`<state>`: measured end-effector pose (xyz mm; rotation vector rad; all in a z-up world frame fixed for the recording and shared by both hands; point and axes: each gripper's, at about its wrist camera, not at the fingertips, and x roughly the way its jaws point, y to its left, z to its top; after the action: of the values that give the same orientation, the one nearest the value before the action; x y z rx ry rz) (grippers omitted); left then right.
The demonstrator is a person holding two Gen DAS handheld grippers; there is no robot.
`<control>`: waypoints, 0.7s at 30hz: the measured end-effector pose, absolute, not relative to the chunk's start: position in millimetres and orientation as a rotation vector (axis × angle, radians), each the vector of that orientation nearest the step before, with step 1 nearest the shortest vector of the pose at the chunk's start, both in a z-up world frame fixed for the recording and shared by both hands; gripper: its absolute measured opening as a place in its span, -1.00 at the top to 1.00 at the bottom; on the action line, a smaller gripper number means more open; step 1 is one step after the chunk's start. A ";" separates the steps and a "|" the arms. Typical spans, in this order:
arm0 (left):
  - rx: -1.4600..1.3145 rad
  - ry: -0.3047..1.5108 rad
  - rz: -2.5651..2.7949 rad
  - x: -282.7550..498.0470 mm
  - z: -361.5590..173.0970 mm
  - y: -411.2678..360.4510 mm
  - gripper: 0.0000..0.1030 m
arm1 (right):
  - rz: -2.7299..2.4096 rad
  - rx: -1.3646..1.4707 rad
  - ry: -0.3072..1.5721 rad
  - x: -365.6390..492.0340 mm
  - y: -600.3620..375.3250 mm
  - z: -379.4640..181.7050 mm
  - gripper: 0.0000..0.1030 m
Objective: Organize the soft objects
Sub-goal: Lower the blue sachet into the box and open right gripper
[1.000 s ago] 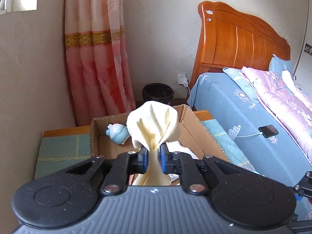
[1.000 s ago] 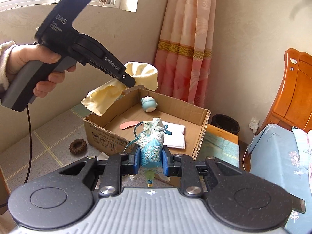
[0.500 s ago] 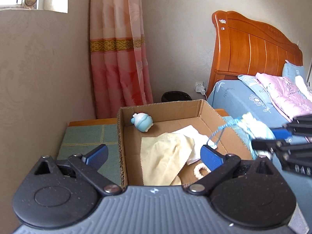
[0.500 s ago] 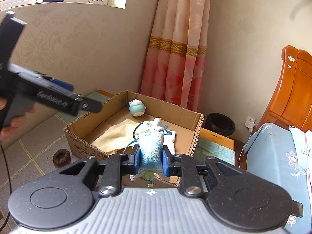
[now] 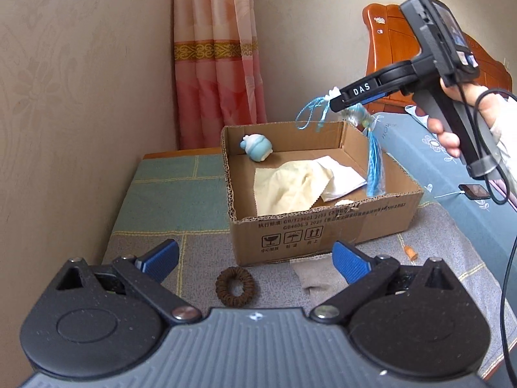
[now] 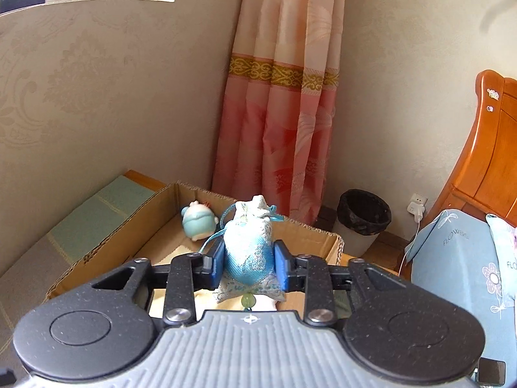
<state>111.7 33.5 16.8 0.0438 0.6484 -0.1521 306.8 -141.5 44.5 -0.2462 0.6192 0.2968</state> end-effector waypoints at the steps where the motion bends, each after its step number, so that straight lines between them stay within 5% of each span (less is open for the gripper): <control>1: 0.050 0.651 -0.145 110.2 15.6 33.9 -0.96 | 0.280 -0.243 0.626 312.3 -141.2 43.3 -0.27; 2: 0.052 0.650 -0.141 109.0 14.8 35.0 -0.96 | 0.274 -0.240 0.636 315.4 -141.3 42.1 -0.55; 5: 0.045 0.651 -0.162 104.9 14.0 37.9 -0.96 | 0.260 -0.216 0.631 310.2 -148.1 41.5 -0.81; 21: 0.047 0.649 -0.166 89.5 10.4 40.3 -0.96 | 0.297 -0.160 0.600 209.2 -175.5 40.5 -1.00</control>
<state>89.5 40.3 10.4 0.0470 0.6487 -0.1657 209.2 -175.5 40.5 -0.1597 0.6005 0.2972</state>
